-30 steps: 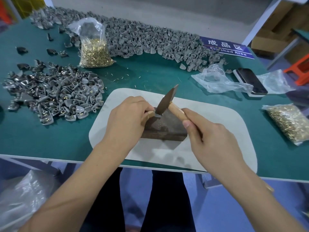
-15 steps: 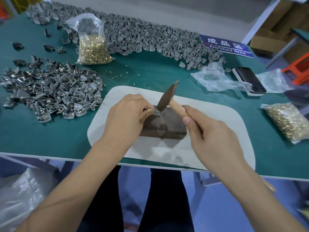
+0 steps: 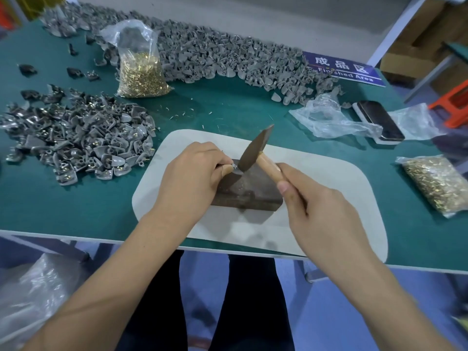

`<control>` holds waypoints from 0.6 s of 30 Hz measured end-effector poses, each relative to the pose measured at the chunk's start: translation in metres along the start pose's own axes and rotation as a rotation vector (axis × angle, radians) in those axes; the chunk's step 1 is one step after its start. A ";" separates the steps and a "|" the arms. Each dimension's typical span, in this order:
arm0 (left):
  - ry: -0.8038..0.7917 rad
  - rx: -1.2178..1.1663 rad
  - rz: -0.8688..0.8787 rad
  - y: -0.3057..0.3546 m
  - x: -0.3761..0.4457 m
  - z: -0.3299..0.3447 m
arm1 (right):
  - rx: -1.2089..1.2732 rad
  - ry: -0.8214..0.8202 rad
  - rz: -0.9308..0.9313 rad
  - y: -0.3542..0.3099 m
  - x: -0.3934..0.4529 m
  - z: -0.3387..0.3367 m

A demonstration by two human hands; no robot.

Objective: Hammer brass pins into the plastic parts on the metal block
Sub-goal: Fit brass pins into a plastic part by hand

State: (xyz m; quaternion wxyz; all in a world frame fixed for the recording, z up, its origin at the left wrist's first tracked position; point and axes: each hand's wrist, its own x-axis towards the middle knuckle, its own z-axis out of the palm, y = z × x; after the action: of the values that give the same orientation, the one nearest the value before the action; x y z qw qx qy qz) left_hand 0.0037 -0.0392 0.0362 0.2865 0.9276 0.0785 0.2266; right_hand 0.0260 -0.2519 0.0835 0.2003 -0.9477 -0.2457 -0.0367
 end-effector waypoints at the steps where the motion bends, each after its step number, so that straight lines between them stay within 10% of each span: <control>1: -0.002 0.002 0.001 -0.001 0.000 0.000 | -0.016 -0.011 0.019 0.003 0.002 -0.001; 18: -0.007 0.024 -0.045 0.000 0.000 -0.001 | -0.085 0.162 0.212 0.044 0.031 0.036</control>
State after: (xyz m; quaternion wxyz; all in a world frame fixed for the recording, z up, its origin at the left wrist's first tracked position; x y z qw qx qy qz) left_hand 0.0033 -0.0390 0.0369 0.2806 0.9298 0.1012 0.2157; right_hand 0.0737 -0.2583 0.0395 0.1817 -0.9700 -0.1255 -0.1020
